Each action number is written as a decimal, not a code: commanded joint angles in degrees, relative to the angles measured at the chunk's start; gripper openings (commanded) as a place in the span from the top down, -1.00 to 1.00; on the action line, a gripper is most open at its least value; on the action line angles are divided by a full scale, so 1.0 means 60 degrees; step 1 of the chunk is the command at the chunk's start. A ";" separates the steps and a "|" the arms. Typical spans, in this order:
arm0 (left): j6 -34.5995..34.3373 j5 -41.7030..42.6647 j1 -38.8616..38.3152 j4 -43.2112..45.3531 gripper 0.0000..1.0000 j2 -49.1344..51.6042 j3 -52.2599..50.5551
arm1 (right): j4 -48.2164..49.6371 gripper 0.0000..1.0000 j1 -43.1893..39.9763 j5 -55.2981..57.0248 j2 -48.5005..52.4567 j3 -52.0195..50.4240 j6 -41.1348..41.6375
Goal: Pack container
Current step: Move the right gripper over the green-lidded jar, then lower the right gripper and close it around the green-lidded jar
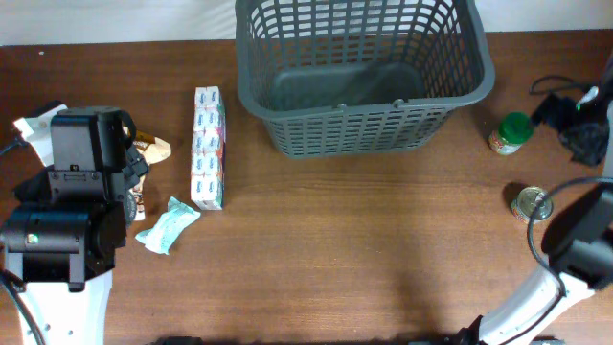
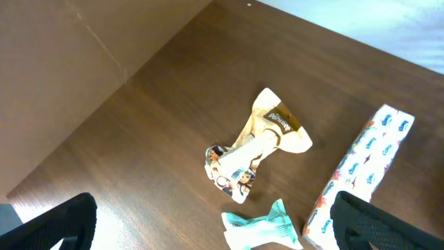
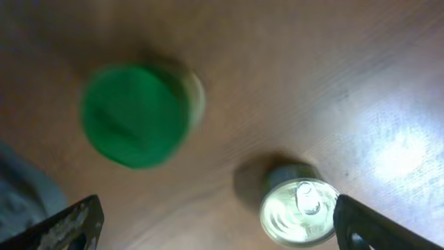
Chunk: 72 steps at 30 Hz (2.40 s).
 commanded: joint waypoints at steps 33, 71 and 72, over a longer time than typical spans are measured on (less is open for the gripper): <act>-0.0055 0.0178 0.0062 -0.0466 -0.99 0.0022 0.0138 | -0.0834 -0.97 0.0860 0.0736 0.2656 0.2080 -0.0568; -0.0051 0.0178 0.0062 -0.0466 -0.99 0.0022 0.0138 | -0.0758 -0.98 0.0860 0.0729 0.3187 0.1810 -0.0816; -0.0051 0.0178 0.0062 -0.0466 -0.99 0.0022 0.0138 | -0.0754 -0.98 0.0860 0.0729 0.3191 0.1810 -0.0820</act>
